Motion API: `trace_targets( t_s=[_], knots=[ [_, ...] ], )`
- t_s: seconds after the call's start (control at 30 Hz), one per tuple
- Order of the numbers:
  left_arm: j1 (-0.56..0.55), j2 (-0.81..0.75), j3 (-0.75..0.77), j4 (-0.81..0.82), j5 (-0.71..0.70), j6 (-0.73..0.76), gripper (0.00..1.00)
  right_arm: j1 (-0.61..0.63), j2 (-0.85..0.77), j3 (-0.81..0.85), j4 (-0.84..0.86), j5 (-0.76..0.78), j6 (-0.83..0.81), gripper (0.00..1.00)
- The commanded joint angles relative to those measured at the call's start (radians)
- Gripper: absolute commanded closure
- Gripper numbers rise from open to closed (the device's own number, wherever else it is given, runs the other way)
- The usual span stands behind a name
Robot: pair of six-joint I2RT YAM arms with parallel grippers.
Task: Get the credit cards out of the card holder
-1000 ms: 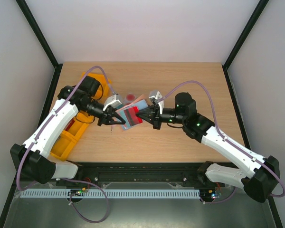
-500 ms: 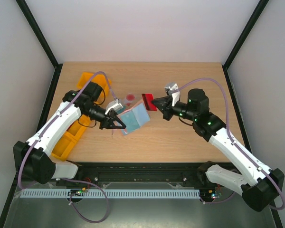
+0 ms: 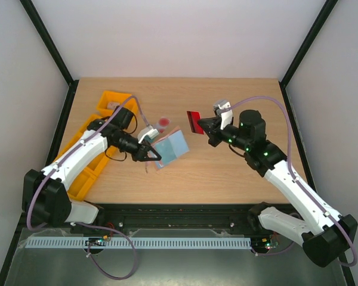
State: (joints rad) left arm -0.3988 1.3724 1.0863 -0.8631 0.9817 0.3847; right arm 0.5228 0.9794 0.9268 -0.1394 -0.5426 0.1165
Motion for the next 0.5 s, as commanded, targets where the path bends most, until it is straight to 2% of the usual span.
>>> trace_targets(
  t_s=[0.0,0.2,0.37,0.47],
  knots=[
    [0.058,0.001,0.033,0.079,-0.086,-0.099,0.98,-0.003,0.037,0.021,-0.025,0.06,-0.028,0.98],
    [0.2,0.006,0.046,0.093,-0.107,-0.144,0.98,0.002,0.103,0.038,-0.029,0.064,-0.051,0.98],
    [0.211,-0.014,0.011,0.124,-0.097,-0.17,0.98,0.035,0.124,0.065,0.007,0.083,-0.094,0.98],
    [0.218,-0.03,-0.008,0.148,-0.095,-0.191,0.98,0.121,0.118,0.077,0.044,0.183,-0.192,0.98]
  ],
)
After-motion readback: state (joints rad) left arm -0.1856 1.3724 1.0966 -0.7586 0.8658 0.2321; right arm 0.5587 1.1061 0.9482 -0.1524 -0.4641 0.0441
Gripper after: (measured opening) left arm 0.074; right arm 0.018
